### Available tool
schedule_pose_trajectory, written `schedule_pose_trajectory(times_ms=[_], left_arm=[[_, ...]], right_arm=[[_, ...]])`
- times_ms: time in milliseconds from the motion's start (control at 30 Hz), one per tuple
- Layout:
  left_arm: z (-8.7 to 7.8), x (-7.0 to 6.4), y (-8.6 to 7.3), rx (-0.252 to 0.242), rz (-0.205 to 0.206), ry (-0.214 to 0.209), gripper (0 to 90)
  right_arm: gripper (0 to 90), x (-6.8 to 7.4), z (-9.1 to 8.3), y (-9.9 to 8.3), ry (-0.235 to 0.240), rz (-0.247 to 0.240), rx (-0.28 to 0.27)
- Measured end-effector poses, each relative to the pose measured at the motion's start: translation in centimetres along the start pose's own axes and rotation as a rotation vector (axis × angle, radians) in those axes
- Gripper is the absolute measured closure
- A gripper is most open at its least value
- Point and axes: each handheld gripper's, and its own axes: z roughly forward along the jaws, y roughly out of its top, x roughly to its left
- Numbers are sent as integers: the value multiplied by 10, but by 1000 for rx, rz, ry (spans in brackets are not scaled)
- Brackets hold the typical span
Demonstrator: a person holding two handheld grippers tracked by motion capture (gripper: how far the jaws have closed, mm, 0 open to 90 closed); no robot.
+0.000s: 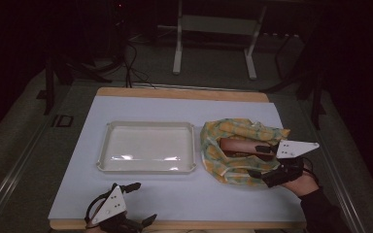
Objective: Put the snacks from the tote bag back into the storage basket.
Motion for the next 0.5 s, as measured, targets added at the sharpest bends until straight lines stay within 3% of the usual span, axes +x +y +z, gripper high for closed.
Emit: schedule_pose_trajectory(times_ms=[367,500], left_arm=[[0,1,0,-6,-7,-9,0],[0,2,0,-6,-8,-11,0]], right_arm=[[140,-10,-5,19,-41,-49,-10],[143,-15,-9,24,-45,-45,-24]])
